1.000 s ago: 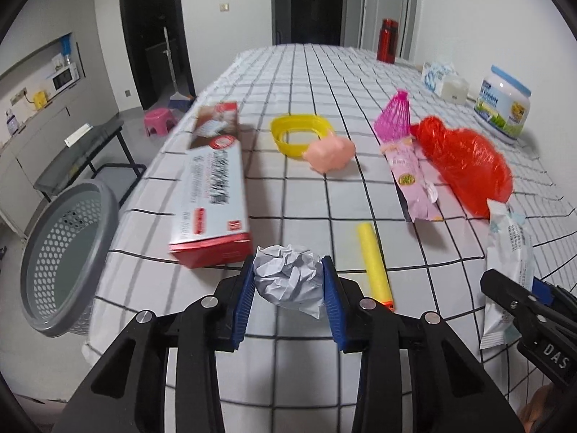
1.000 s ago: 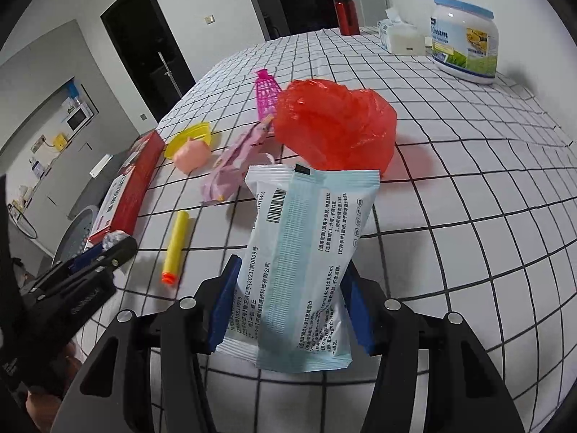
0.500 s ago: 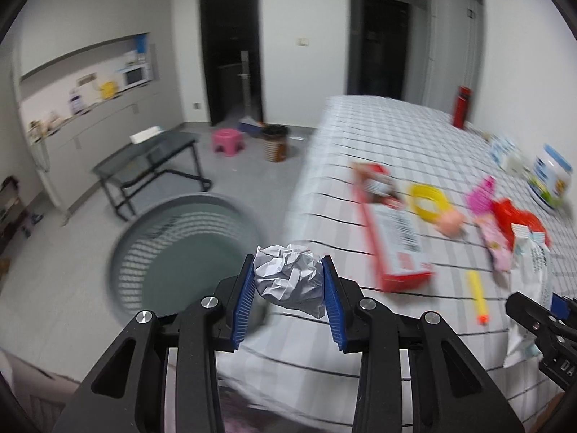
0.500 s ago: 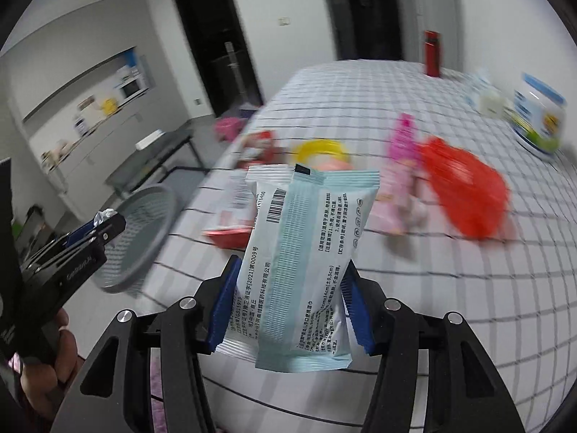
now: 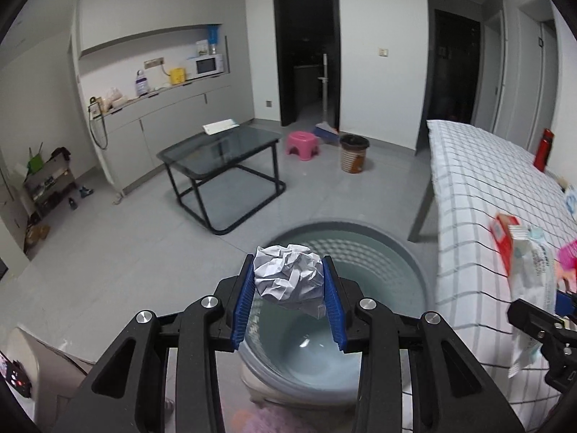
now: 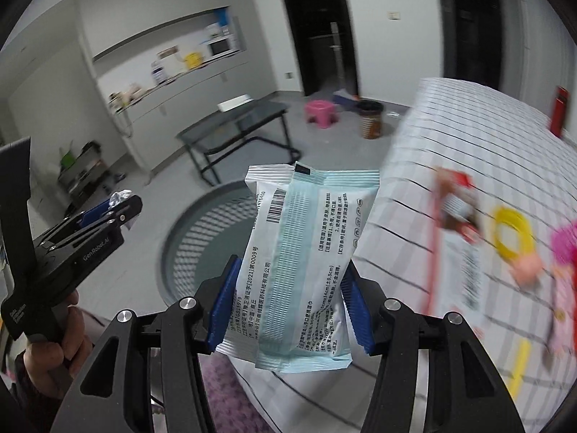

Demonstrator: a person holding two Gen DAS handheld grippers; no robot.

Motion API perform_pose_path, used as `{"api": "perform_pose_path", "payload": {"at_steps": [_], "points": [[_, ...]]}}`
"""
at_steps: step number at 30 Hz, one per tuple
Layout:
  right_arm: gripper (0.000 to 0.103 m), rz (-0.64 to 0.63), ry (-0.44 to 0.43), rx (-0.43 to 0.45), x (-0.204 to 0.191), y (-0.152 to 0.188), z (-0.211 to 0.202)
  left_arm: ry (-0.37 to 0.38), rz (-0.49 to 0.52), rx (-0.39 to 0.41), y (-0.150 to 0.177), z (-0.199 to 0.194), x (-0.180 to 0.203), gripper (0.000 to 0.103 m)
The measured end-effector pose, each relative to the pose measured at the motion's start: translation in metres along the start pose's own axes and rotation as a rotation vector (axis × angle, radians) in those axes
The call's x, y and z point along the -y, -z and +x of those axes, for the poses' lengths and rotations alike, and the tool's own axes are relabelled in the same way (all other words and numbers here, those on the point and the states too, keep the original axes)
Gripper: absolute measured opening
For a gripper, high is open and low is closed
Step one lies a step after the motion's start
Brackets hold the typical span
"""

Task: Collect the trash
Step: 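Carry both items over the grey basket and open both tools to drop them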

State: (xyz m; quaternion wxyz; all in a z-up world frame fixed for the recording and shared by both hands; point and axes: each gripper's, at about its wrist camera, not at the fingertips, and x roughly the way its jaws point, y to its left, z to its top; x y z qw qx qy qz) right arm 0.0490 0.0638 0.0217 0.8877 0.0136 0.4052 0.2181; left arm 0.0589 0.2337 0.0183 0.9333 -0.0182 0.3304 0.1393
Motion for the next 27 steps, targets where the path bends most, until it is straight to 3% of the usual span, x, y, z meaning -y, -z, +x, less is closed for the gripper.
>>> {"api": "perform_pose_path", "payload": {"at_steps": [8,20,22,24,27], "points": [[0.053,-0.053,-0.049,-0.106,-0.035,-0.023,0.079,0.010,0.007,-0.105,0.014,0.052,-0.010,0.038],[0.054,-0.054,-0.040,-0.198,-0.038,-0.018,0.127,0.049,-0.007,-0.204,0.032,0.099,-0.017,0.041],[0.055,-0.060,-0.030,-0.191,-0.038,-0.019,0.128,0.049,-0.008,-0.205,0.033,0.100,-0.018,0.051],[0.067,-0.067,-0.024,-0.183,-0.041,-0.019,0.126,0.049,-0.016,-0.202,0.034,0.100,-0.019,0.065],[0.072,-0.071,-0.015,-0.166,-0.040,-0.021,0.126,0.047,-0.021,-0.197,0.033,0.099,-0.020,0.068]]}}
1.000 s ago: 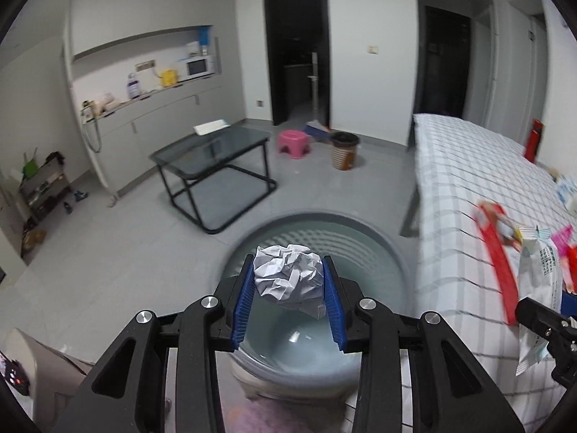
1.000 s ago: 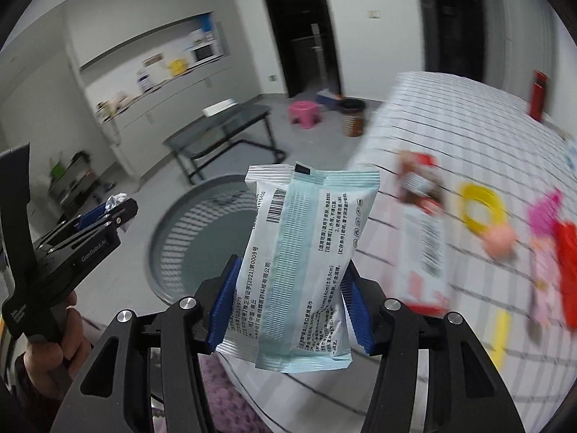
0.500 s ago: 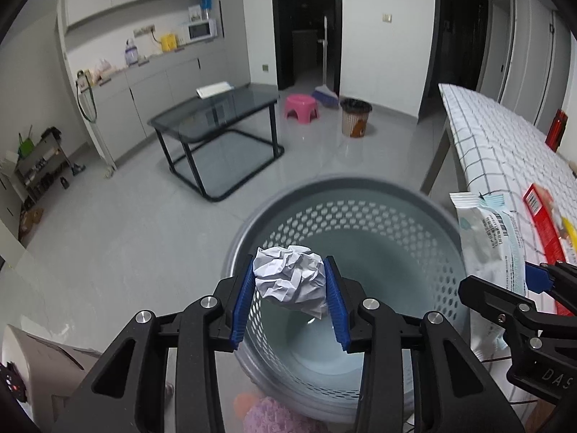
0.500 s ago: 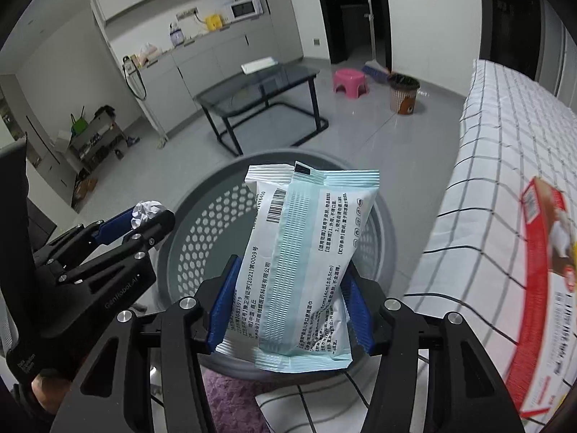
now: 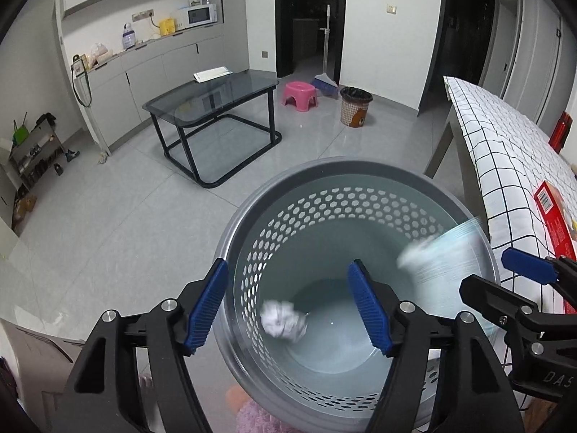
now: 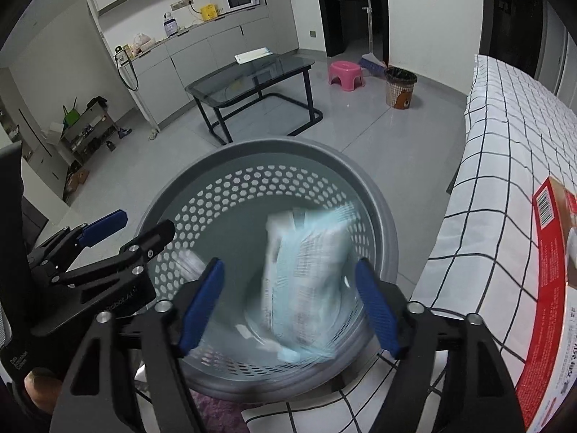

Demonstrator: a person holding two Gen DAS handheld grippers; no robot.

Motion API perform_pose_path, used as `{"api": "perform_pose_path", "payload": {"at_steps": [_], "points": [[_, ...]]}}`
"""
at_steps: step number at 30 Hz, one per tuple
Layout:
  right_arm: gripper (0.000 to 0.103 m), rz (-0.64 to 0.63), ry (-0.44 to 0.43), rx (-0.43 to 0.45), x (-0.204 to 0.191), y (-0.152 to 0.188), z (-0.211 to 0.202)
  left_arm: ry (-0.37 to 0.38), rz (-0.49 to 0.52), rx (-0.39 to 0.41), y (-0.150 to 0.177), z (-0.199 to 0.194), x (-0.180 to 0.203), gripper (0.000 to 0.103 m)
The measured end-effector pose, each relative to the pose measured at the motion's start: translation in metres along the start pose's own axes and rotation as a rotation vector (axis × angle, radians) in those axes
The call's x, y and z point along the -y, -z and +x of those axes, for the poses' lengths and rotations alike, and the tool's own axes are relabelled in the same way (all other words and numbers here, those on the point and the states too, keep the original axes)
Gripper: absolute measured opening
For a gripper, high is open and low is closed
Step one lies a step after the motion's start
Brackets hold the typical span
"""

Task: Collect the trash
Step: 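Carry both items over the grey basket and open both tools to drop them, then return to the bed and grasp the pink snack wrapper with the right tool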

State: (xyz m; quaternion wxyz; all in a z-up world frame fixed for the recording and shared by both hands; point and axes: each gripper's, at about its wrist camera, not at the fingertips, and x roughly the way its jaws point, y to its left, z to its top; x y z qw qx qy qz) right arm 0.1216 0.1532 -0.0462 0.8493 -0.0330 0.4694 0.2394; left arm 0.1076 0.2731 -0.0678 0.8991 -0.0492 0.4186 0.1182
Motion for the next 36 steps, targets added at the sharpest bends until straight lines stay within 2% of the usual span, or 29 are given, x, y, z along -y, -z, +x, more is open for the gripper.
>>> {"api": "perform_pose_path", "payload": {"at_steps": [18,23,36], "points": [[0.072,0.010,-0.012,0.022,0.007,0.001,-0.009,-0.031,-0.015,0.005,0.006,-0.015,-0.005,0.069],[0.072,0.009,-0.017,0.050,0.003,0.007,-0.026,-0.034,-0.022,0.020,0.009,-0.029,-0.003,0.069],[0.072,0.054,0.004,0.138,0.018,0.045,-0.090,-0.011,0.005,0.098,0.025,-0.084,0.022,0.081]]}}
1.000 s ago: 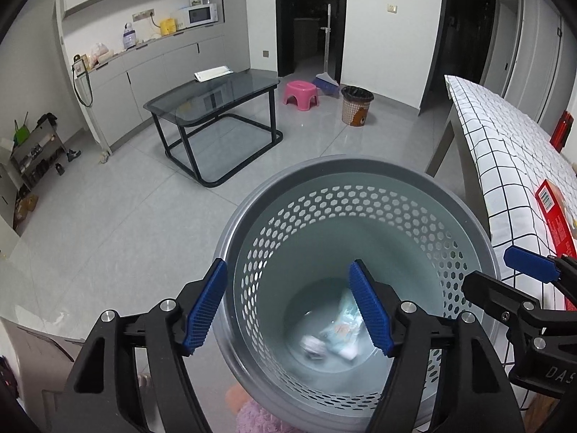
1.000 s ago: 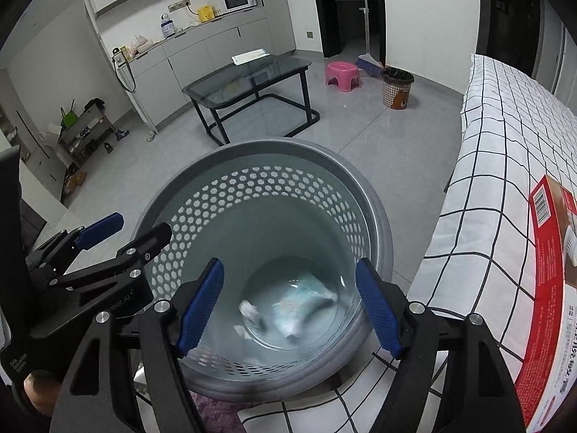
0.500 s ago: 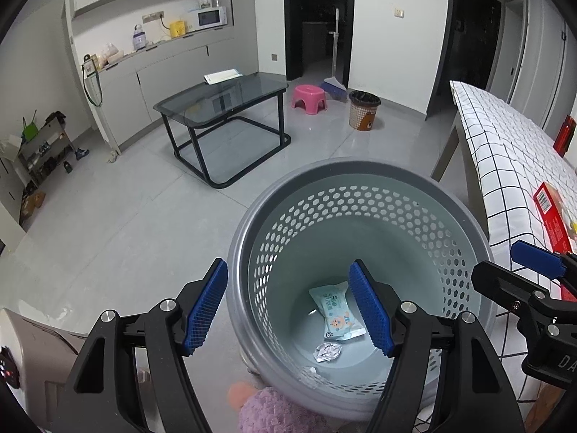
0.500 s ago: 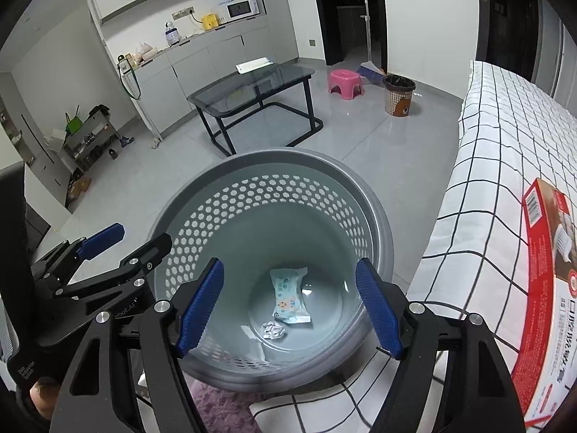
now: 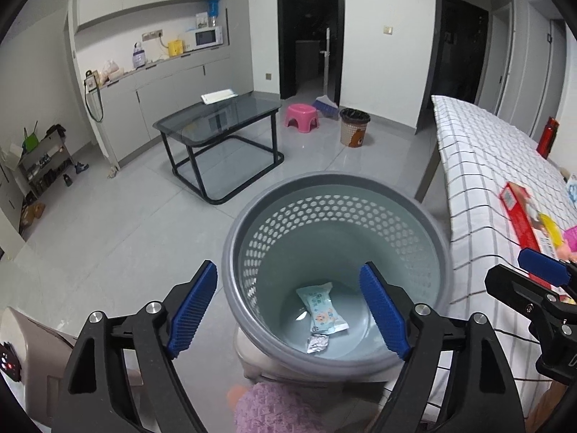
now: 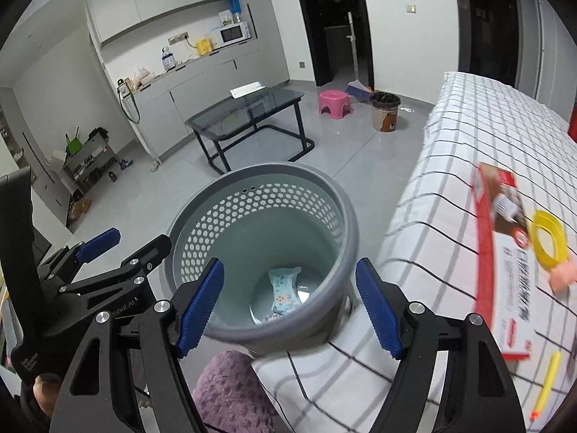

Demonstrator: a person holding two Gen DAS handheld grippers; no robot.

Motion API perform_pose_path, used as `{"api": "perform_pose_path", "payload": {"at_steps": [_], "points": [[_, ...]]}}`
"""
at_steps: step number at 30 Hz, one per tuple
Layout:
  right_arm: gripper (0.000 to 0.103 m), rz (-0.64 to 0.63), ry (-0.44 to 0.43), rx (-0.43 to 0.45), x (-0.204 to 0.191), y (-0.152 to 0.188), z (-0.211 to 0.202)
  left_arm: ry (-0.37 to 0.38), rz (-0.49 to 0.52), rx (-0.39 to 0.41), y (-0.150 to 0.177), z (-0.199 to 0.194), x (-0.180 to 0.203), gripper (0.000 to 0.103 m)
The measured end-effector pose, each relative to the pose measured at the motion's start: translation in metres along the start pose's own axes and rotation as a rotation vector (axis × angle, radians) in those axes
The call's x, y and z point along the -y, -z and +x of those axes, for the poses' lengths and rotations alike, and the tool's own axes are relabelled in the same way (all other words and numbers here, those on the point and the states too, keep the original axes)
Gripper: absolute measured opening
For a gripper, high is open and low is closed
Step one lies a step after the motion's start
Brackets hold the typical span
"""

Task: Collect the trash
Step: 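Return to the bed and grasp the pink snack wrapper with the right tool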

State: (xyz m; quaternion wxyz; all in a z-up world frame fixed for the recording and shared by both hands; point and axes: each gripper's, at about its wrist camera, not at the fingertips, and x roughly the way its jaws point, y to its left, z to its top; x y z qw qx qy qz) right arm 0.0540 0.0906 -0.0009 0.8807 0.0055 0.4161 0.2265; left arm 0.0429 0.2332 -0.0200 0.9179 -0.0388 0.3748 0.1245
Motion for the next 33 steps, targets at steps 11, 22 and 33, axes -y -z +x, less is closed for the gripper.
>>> {"api": "perform_pose_path", "payload": {"at_steps": [11,22,33], "points": [[0.072,0.109,0.108,0.065,0.063,0.046,-0.073,0.096,0.063,0.057,0.009,-0.040,0.058,0.089],[0.073,0.288,0.296,0.128,0.160,0.093,-0.143,0.219,0.156,0.058,0.017,-0.061,0.147,0.091],[0.073,0.390,0.385,0.107,0.232,0.109,-0.164,0.258,0.224,0.027,0.013,-0.051,0.222,0.091]]}}
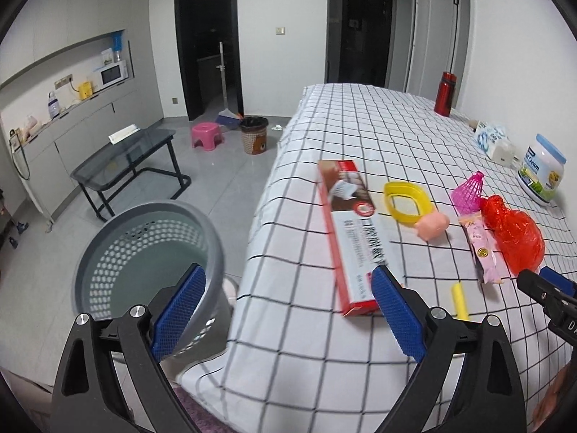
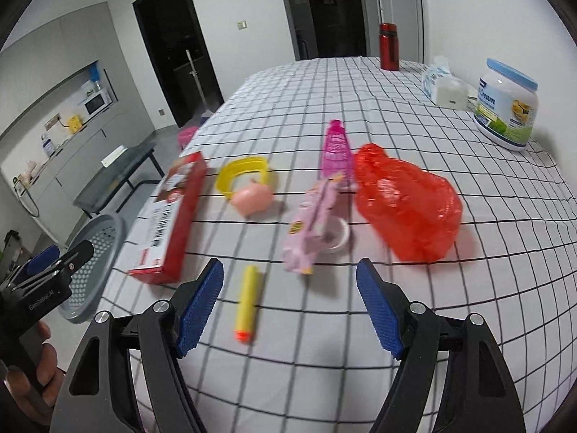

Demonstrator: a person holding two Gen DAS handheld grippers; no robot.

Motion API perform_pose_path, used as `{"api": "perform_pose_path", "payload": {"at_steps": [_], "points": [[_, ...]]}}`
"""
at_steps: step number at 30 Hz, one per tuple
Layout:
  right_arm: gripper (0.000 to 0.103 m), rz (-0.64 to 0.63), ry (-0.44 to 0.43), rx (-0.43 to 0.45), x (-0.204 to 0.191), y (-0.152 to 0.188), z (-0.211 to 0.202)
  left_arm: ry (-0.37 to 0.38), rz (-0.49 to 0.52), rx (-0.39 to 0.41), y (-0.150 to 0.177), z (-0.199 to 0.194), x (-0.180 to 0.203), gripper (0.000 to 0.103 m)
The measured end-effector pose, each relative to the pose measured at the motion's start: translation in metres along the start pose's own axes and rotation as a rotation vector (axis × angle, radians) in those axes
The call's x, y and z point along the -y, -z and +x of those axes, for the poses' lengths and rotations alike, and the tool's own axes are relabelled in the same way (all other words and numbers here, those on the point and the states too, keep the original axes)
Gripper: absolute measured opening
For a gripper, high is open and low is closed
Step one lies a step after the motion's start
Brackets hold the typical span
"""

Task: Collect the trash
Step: 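Return to the bed and grasp the pink snack wrapper with the right tool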

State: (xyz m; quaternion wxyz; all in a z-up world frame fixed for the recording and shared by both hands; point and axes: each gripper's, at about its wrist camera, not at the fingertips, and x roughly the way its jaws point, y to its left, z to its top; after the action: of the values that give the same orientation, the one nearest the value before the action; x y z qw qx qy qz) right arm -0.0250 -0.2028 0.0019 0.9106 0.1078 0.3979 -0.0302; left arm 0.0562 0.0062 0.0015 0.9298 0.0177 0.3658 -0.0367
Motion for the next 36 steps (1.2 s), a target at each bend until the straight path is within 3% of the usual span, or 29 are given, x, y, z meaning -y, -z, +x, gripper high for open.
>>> {"api": "perform_pose_path", "payload": {"at_steps": [10,27,36], "points": [[0.073,0.026,0.054,0.012,0.042,-0.022,0.009,-0.010,0.021,-0.029,-0.020,0.029,0.027,0.091],[0.073,-0.068,-0.044,-0.106,0.006,-0.049,0.072,-0.051,0.012,-0.073,-0.029,0.056,0.026,0.091],[0.073,0.011,0.042,-0.100,0.047,-0.046,0.061,-0.039,0.017,-0.079,-0.031,0.060,0.026,0.091]]}}
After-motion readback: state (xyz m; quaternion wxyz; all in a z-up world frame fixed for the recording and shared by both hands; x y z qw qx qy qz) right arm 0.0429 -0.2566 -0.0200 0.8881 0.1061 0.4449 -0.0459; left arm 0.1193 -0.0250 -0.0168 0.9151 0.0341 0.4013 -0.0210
